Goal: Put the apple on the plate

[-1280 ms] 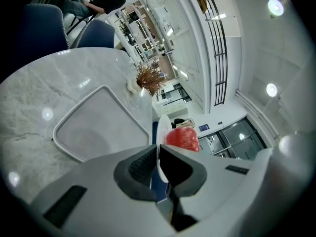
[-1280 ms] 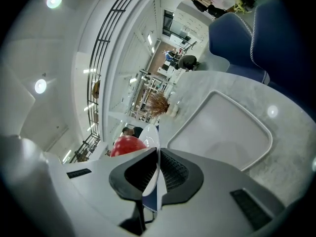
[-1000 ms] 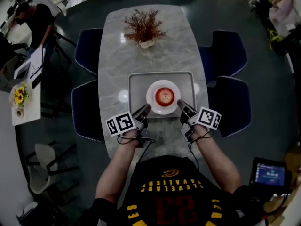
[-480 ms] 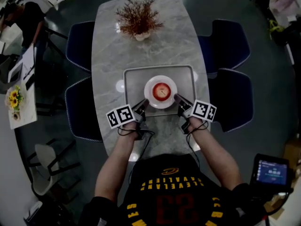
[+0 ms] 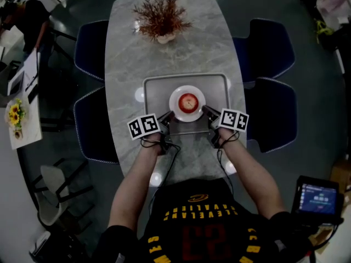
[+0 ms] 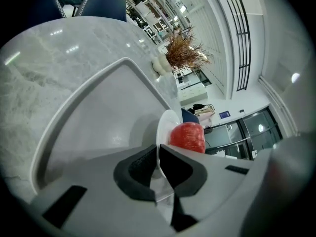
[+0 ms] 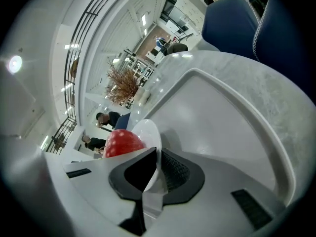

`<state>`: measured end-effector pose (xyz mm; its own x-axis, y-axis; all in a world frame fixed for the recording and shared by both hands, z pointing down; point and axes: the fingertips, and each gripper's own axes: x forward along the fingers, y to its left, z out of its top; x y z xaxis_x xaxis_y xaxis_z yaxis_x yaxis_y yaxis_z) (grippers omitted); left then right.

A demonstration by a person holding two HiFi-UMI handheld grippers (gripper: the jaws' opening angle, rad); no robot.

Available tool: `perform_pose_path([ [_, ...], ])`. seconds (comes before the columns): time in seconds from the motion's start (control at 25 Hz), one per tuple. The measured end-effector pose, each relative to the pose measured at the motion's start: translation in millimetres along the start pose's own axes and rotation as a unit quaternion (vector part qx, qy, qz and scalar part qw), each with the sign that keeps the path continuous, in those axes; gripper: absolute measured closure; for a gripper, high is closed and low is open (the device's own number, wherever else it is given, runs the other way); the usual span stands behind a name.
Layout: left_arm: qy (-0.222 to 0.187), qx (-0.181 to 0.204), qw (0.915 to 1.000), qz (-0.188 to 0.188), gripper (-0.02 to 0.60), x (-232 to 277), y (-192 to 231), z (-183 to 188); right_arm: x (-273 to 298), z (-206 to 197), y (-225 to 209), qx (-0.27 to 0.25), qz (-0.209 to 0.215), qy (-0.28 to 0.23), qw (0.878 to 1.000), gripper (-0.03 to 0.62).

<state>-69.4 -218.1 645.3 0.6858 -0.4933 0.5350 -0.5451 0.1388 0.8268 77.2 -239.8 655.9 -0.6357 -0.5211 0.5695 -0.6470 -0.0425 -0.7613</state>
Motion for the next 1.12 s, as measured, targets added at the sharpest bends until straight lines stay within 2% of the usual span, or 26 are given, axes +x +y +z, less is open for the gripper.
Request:
perform_pose_path([
  [0.56,0.035,-0.007,0.9985,0.042,0.56,4.3,18.9,-8.7,8.4,-10.2,-5.5,-0.043,-0.049,0.059,0.996,0.565],
  [1.12,0.062,0.015,0.9951,0.076,0.56,19.6,30.2,-8.3,20.7,-7.0,-19.9,-0.069,-0.071,0.071,0.993,0.563],
])
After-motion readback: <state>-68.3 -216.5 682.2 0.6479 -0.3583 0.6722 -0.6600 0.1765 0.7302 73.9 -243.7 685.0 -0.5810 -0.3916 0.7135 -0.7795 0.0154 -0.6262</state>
